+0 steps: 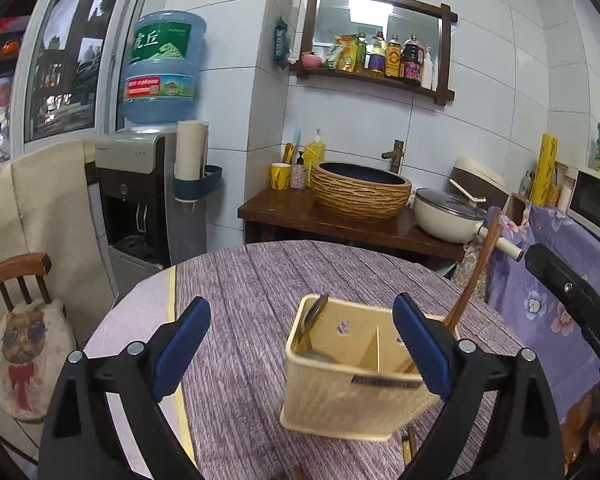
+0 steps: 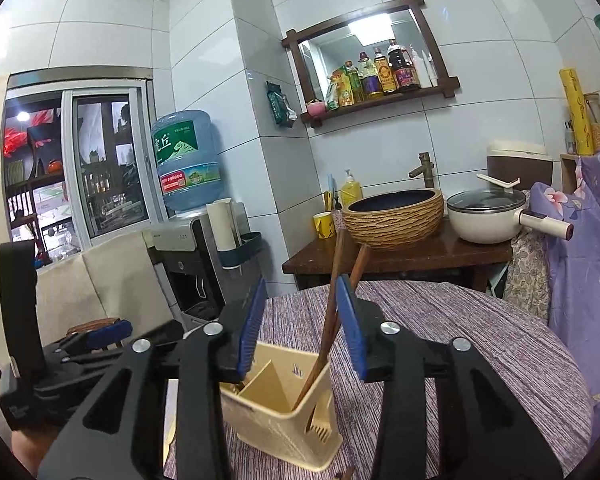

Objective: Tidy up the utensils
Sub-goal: 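Open right tool releasing the chopstick while left tool releases the spoon, then withdraw both tools from the holder back toward the utensils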

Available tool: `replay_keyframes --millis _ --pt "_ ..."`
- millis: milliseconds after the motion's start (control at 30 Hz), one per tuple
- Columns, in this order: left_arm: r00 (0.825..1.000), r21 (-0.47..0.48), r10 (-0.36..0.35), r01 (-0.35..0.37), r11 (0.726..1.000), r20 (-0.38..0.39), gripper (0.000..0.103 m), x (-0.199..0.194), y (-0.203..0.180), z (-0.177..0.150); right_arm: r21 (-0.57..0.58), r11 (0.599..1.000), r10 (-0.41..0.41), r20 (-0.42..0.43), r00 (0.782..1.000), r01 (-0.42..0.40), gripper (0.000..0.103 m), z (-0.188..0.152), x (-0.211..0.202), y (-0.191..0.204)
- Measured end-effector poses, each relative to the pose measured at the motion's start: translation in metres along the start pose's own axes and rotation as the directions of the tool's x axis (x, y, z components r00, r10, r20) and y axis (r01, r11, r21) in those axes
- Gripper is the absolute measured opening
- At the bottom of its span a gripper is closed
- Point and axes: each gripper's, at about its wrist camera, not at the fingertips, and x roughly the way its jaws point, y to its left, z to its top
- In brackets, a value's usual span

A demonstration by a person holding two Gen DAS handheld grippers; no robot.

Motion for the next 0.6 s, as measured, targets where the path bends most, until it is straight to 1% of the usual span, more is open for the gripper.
replay_keyframes --millis 33,100,167,300,400,467,533,567,600 --pt "1.0 -0.003 -0.001 0.001 1.0 -0.008 0.095 -0.004 0.002 -0.003 -0.01 1.0 0.008 -0.012 1.0 -0.008 0.046 -0.003 -0.005 0.002" --pt "1.0 -0.004 0.005 -0.005 1.0 -0.029 0.098 -0.012 0.007 -0.012 -0.034 0.999 0.004 -0.043 0.999 -0.006 0.048 -0.011 -0.013 0.006" --pt "0.998 0.0 0.009 -0.009 1.0 -0.054 0.098 -0.02 0.012 -0.023 -0.064 0.998 -0.005 -0.084 0.996 0.0 0.05 -0.021 -0.02 0.01" --pt "0.994 -0.012 0.032 -0.034 0.999 -0.104 0.098 -0.032 0.024 -0.048 -0.096 0.995 -0.026 -0.204 0.979 0.006 0.055 -0.047 -0.028 0.01" --pt "0.986 -0.022 0.043 -0.047 0.999 -0.159 0.098 -0.036 0.034 -0.072 -0.091 0.996 -0.047 -0.309 0.95 0.019 0.055 -0.071 -0.028 0.004" --pt "0.978 -0.029 0.05 -0.057 0.998 -0.201 0.098 -0.036 0.038 -0.088 -0.082 0.996 -0.059 -0.377 0.924 0.03 0.055 -0.089 -0.026 -0.002" --pt "0.97 -0.036 0.043 -0.053 0.998 -0.239 0.096 -0.035 0.041 -0.102 -0.067 0.997 -0.07 -0.427 0.902 0.045 0.055 -0.106 -0.023 -0.008" --pt "0.966 -0.038 0.042 -0.053 0.998 -0.256 0.096 -0.035 0.042 -0.108 -0.061 0.997 -0.074 -0.457 0.886 0.052 0.055 -0.116 -0.022 -0.011" --pt "0.96 -0.037 0.04 -0.052 0.998 -0.276 0.094 -0.034 0.042 -0.115 -0.057 0.997 -0.077 -0.479 0.874 0.057 0.055 -0.124 -0.02 -0.012"
